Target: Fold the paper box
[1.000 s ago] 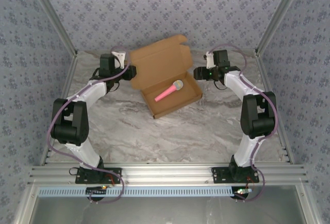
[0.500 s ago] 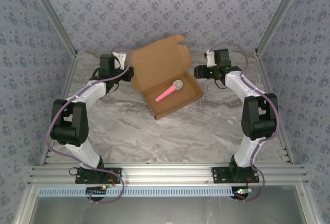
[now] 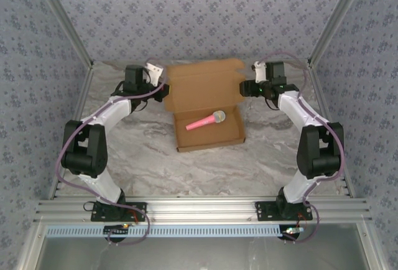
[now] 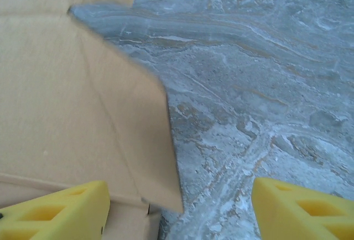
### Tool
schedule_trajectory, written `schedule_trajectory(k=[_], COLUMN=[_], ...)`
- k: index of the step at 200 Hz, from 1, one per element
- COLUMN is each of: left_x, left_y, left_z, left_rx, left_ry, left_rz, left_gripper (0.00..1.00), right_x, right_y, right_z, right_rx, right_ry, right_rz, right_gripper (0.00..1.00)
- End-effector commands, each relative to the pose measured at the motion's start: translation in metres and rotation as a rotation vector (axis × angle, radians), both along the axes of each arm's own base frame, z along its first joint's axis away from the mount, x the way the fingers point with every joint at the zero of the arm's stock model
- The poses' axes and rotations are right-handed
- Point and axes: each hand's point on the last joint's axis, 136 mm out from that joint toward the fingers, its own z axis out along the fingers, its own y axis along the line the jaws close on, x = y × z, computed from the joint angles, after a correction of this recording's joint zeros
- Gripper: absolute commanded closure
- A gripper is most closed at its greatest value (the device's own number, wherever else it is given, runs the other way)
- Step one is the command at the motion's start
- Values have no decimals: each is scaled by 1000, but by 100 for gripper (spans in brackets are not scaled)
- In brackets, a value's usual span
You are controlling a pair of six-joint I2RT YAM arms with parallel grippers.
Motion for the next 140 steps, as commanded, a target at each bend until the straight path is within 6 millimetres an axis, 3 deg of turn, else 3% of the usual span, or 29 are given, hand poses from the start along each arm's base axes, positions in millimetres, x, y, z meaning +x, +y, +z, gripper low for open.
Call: schedule_trajectory(k=[1, 12, 17, 32, 83, 125, 129, 140], left_x=[-11, -11, -11, -11, -12, -13, -13, -12], left_y=[-14, -16, -17, -19, -22, -22, -21, -20], left_z=[20, 22, 22, 23, 26, 27, 28, 29], left_rx=[5, 7, 6, 8, 11, 20, 23, 25], left_ry=[-51, -60, -61, -64, -72, -72, -73, -73], left_rz=[-91, -94, -96, -100, -101, -93, -88, -77], left_gripper=[100, 100, 100, 100, 100, 100, 100, 100], right_x=[-4, -5, -11, -14, -14, -9, -3, -2], right_y=[-9, -11, -12, -11, 11, 19, 20, 21], right_z=[19, 27, 14, 13, 9, -1, 11, 10], right_rx=[7, 19, 22, 40, 99, 83, 77, 59], right_ry=[-73, -100, -77, -86, -99, -65, -92, -90], right_rz=[25, 38, 45, 73, 186, 213, 215, 211], right_gripper=[29, 29, 29, 29, 34, 60, 62, 67])
